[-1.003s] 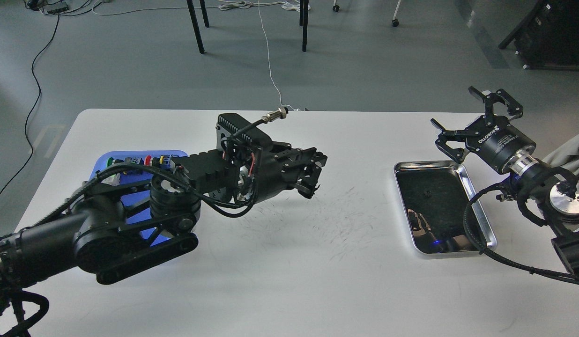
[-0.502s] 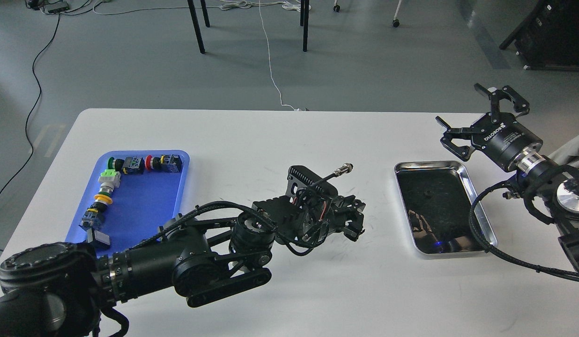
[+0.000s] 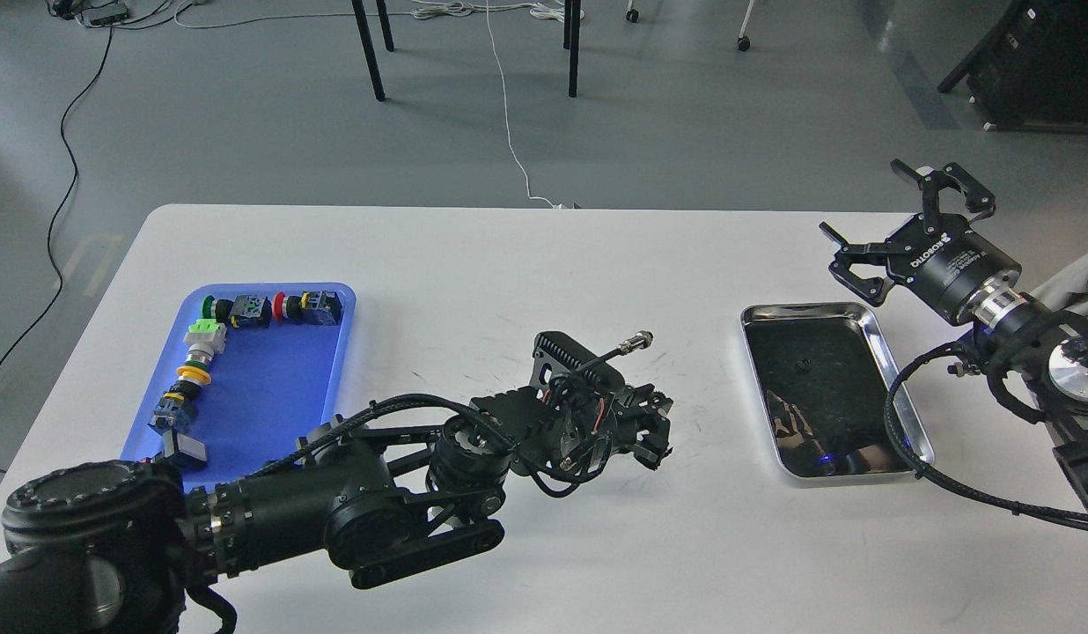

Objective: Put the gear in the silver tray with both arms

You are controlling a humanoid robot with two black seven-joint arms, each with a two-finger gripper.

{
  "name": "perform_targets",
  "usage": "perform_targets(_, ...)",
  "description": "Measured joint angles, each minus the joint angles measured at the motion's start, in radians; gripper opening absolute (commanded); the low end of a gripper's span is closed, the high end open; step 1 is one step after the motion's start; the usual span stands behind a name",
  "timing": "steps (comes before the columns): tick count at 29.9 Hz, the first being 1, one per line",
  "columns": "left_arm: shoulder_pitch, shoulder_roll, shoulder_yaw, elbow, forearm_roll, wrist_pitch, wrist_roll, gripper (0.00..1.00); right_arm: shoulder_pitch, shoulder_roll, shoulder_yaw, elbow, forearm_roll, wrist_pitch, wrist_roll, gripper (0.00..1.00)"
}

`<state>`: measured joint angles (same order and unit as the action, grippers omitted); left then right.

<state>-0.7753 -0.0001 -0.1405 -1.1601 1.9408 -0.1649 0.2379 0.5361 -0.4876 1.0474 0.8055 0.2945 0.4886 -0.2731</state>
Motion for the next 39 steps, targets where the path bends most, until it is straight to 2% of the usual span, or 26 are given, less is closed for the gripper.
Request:
perform_targets(2,0.002,0.000,0.006,0.001,0.000,0.002,-0.001,0.15,0.000,0.000,-0.001,0.000,0.000,0.000,0.000,0.97)
perform_targets(8,0.023,0.000,0.009,0.004,0.000,0.010,-0.002,0.31,-0.001,0.000,-0.002,0.001,0.000,0.000,0.000,0.97)
perform_targets(12,0.034,0.000,0.010,0.006,0.000,0.026,-0.002,0.48,-0.001,0.001,-0.002,0.001,0.000,0.000,0.000,0.97)
perform_targets(13,0.035,0.000,0.010,0.006,-0.001,0.030,-0.002,0.59,-0.001,0.001,-0.002,0.001,0.000,0.000,0.000,0.97)
perform_targets(15,0.035,0.000,0.010,0.006,-0.003,0.035,0.000,0.92,-0.001,0.001,-0.001,0.001,0.000,0.000,0.000,0.97)
perform_targets(16,0.035,0.000,0.010,0.006,-0.009,0.036,0.002,0.97,-0.001,0.001,-0.001,0.001,0.000,0.000,0.000,0.97)
perform_targets(24,0.018,0.000,-0.032,-0.007,-0.099,0.042,0.013,0.98,-0.001,-0.003,-0.001,0.001,-0.001,0.000,0.000,0.98)
perform_targets(33,-0.063,0.010,-0.357,-0.088,-0.107,0.050,0.013,0.98,0.014,-0.003,-0.003,0.000,-0.002,0.000,-0.001,0.99)
perform_targets(39,-0.066,0.242,-0.641,-0.144,-0.250,0.068,0.000,0.98,0.027,-0.003,0.000,-0.005,-0.002,0.000,0.003,0.99)
